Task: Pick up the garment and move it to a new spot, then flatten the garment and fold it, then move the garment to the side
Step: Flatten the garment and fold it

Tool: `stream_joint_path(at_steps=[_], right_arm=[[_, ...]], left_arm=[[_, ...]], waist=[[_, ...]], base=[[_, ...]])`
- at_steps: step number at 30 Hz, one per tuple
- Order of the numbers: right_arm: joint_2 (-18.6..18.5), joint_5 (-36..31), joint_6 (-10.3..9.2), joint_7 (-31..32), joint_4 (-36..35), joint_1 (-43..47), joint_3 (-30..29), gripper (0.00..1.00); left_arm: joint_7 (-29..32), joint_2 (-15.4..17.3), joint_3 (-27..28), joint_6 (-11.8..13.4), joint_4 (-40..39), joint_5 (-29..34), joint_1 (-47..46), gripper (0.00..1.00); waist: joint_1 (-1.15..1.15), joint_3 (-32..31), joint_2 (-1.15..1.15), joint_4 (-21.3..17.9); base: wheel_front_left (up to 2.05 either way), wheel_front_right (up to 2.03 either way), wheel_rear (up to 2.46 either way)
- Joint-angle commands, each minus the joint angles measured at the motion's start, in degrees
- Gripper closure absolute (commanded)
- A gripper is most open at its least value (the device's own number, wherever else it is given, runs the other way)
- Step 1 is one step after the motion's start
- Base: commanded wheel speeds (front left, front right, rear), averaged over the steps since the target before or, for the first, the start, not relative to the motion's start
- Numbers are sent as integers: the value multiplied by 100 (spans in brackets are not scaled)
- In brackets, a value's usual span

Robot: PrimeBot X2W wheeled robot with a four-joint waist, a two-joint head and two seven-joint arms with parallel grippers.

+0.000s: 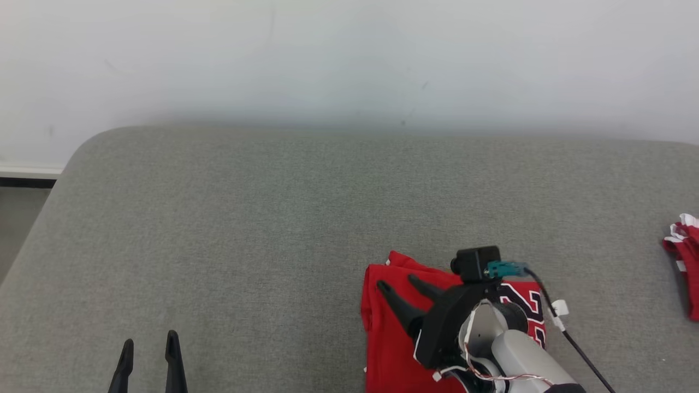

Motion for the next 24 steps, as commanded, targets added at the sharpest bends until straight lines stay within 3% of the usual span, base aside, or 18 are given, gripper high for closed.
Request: stream_joint_path(at_steps=[1,7,11,18,24], right_arm=[[-2,76,-15,-90,-103,-18,-51,0],[-4,-416,-15,-293,-351,122,-638,0],[-77,-1177,-15,-528,-726,411,-1269,0],[-332,-2097,-15,-1502,-1625,1227,-1784,0],[-457,-2285,-15,-2544,-1807,1798,-2275,0]], left_arm=[[-15,-7,24,-7,-15,-48,65,0],[-15,-7,38,1,-52,-57,82,0],[-15,-7,32,10,-80,-60,81,0],[-15,-6,83,46,-105,-46,125,0],[-15,-8,208,37,-83,106,52,0]], waist=[[0,-29,0,-72],[0,-45,0,-230],[0,-59,0,-326],[0,-134,0,-487],[0,-232,0,-681]], base=[[0,0,0],[0,0,0],[0,0,0],[0,0,0],[0,0,0]])
